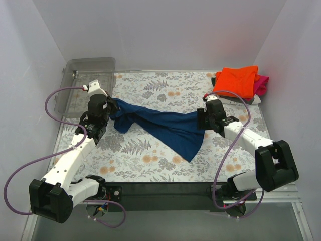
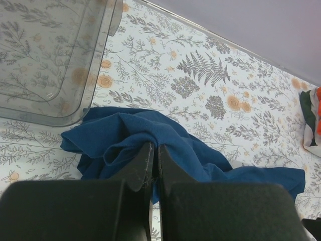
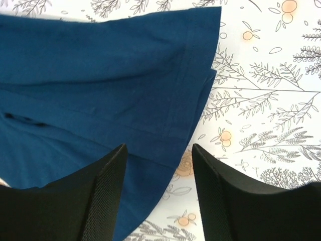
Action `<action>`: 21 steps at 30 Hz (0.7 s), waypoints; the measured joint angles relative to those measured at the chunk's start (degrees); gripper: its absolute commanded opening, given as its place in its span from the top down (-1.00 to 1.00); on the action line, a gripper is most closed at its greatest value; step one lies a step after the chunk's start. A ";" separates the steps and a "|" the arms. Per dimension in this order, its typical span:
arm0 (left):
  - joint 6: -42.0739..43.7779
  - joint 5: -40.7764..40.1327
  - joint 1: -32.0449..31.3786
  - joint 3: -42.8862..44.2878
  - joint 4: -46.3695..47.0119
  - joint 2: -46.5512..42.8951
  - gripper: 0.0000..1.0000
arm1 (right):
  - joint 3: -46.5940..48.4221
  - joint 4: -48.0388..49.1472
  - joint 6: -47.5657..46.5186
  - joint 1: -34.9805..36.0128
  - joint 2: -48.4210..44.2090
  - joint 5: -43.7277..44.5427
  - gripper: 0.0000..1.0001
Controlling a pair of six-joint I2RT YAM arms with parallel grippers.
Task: Fold and stack the t-shirts
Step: Flatten the tshirt out
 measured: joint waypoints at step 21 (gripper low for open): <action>0.00 1.14 0.00 -0.28 0.11 -0.04 1.00 | -0.83 6.16 0.59 -3.32 10.75 -2.82 0.33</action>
